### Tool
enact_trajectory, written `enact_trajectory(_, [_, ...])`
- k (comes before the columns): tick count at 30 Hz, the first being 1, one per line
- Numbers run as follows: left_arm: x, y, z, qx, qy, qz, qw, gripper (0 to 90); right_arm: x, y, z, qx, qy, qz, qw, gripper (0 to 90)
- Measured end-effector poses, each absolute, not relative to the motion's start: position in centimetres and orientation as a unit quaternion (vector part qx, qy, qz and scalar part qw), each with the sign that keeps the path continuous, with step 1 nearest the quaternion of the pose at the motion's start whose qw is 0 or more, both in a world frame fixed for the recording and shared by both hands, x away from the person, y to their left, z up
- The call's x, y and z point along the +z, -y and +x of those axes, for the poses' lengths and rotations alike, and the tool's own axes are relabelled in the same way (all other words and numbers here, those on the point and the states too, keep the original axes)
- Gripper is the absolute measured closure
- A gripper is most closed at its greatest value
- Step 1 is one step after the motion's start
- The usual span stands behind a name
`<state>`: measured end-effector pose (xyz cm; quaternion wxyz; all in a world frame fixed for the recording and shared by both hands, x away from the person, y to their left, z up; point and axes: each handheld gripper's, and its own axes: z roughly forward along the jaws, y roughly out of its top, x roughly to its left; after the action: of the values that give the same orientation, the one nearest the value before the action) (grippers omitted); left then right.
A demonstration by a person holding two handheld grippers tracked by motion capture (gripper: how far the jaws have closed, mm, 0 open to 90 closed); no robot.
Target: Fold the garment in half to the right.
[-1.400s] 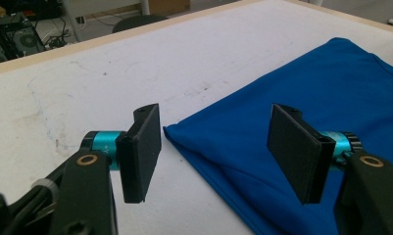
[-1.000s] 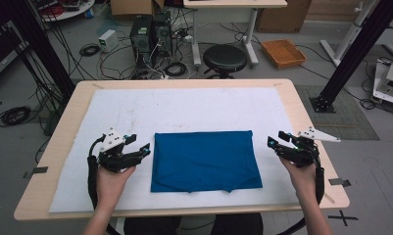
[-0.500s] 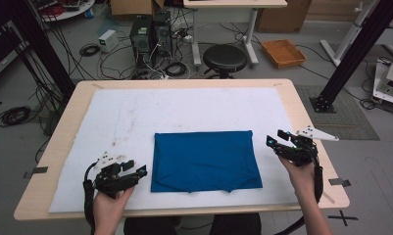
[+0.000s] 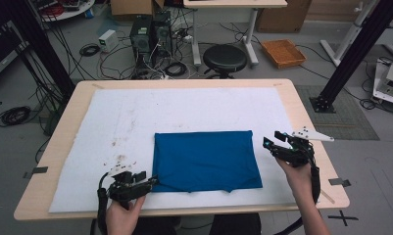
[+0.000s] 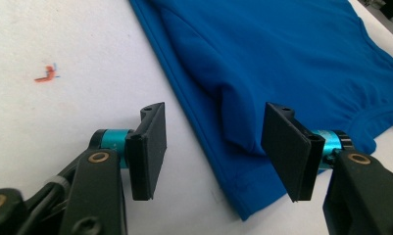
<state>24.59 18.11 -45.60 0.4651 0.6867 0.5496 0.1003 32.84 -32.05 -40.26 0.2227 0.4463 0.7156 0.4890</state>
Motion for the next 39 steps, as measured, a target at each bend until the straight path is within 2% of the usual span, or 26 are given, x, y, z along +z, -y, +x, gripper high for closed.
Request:
enact_trajectory(9, [-45.6,-17.0,24.7,0.127,-0.563,0.68,0.452,54.8,-40.4,31.9,32.5,0.485,-0.719,0.445,0.222,41.3])
enact_trajectory(14, [-45.6,-15.8,24.4,0.154,-0.552,0.694,0.436,60.4,-40.3,31.3,32.4,0.486,-0.723,0.438,0.22,41.3])
enact_trajectory(23, [-45.8,-16.1,24.5,0.145,-0.562,0.685,0.44,77.2,-40.2,28.9,32.5,0.489,-0.737,0.415,0.213,41.3])
enact_trajectory(29, [-45.8,-16.0,24.6,0.135,-0.563,0.684,0.443,85.8,-39.7,25.5,33.1,0.496,-0.751,0.383,0.207,42.3])
enact_trajectory(39, [-45.7,-15.9,24.7,0.135,-0.555,0.688,0.448,86.1,-39.1,16.7,36.3,0.493,-0.783,0.343,0.164,47.4])
